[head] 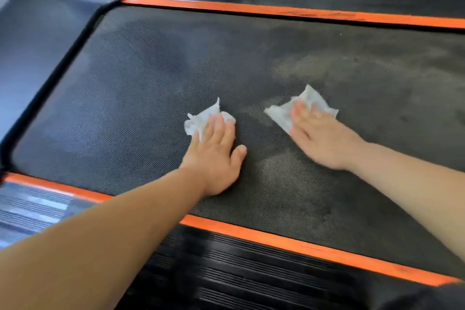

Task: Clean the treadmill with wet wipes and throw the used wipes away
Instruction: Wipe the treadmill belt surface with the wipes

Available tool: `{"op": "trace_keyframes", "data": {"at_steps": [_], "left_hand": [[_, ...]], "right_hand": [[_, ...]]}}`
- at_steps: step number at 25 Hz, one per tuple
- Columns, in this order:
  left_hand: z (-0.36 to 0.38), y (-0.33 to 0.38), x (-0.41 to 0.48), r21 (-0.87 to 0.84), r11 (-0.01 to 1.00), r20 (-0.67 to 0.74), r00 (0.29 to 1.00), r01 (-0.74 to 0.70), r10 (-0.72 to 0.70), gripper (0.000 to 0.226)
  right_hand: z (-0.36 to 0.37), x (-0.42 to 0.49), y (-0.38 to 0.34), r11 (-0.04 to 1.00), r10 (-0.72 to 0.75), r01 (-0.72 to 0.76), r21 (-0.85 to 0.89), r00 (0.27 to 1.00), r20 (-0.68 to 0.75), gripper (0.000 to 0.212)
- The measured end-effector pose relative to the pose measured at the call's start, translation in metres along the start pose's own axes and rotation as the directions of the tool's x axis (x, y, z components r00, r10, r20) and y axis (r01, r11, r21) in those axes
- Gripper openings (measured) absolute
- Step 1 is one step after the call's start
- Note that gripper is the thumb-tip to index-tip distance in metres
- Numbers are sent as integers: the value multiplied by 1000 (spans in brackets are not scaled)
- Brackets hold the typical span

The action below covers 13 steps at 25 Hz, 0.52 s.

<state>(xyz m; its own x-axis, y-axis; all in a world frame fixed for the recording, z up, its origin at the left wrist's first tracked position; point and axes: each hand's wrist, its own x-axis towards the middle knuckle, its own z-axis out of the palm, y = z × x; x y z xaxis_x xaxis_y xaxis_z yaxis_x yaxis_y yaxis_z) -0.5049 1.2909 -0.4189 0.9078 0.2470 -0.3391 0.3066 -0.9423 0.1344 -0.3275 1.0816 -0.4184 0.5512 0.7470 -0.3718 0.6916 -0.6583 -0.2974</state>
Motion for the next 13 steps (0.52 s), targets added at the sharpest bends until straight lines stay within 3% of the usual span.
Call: {"op": "trace_keyframes", "data": {"at_steps": [2, 4, 5, 6, 8, 9, 10, 13], "left_hand": [[6, 15, -14, 91, 959, 62, 963, -267, 262, 85], [2, 8, -15, 108, 919, 82, 925, -379, 372, 84], [-1, 0, -10, 95, 942, 38, 947, -322, 320, 82], [-4, -8, -8, 35, 984, -15, 984, -177, 177, 81], [-1, -14, -19, -21, 996, 3, 996, 92, -92, 80], [7, -9, -35, -1, 993, 26, 993, 118, -118, 81], [16, 2, -52, 23, 997, 34, 997, 72, -73, 83], [21, 23, -86, 78, 954, 145, 950, -291, 278, 85]], "right_hand": [[-3, 7, 3, 993, 114, -114, 1, 993, -3, 75], [4, 7, -15, 1000, -2, 1, -22, 999, -48, 77], [10, 4, -28, 990, -137, 134, -46, 989, -56, 78], [19, 1, -38, 962, -268, 266, -58, 963, -40, 79], [33, -16, -54, 925, -377, 379, -40, 925, 50, 81], [38, -29, -58, 913, -400, 404, -46, 913, 76, 80], [40, -43, -56, 901, -426, 431, -53, 901, 83, 78], [39, -83, -31, 866, -471, 489, -108, 868, 157, 67]]}}
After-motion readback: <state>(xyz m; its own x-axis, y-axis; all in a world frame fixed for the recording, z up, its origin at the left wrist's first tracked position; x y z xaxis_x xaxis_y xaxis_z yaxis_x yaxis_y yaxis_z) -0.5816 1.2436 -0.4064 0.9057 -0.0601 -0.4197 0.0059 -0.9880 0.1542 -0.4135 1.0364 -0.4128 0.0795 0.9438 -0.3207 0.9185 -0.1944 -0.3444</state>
